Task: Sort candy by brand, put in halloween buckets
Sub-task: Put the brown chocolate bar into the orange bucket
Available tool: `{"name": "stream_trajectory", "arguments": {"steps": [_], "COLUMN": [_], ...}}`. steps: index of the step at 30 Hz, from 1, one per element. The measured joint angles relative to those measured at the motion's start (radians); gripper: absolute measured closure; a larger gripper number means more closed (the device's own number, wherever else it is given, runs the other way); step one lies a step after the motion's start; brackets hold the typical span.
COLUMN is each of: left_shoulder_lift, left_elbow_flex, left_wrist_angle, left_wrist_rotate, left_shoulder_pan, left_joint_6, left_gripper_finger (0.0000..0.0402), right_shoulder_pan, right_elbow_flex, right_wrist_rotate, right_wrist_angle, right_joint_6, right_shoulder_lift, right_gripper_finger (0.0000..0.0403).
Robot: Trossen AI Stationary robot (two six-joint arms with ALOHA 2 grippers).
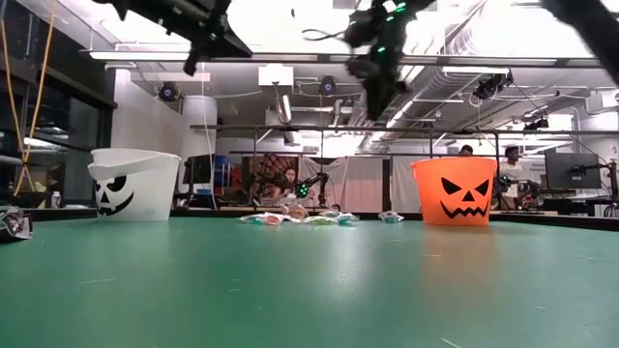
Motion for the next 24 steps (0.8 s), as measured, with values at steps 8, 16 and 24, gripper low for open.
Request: {"name": "stream_trajectory", "arguments": {"steps": [8,16,24], "left_shoulder_lift": [0.332,0.737,0.921], "left_elbow_flex": [0.303,0.575,0.595], "left_wrist_angle": [-0.335,-0.517,-0.530], "left_wrist_rotate": [0.011,0.097,0.167], "left_shoulder_pan": [0.021,0.106,0.171], "left_joint_6": [0.095,0.154,0.075], "left_gripper_finger": [0.0402,0.0401,0.0376], "right_shoulder_pan": [-0.043,-0.012,0.032], "right_elbow_flex": [-0.619,-1.016,-1.166], "right_wrist_rotate": [-0.023,-0.098,-0.106], "right_wrist_angle": [0.196,0.284,0.391], "right_joint_6": [0.222,0.524,0.693], "right_shoulder_lift": [-0.456,-0.799,-0.943], "right_gripper_finger": [0.0389,0.0397,0.0396]}}
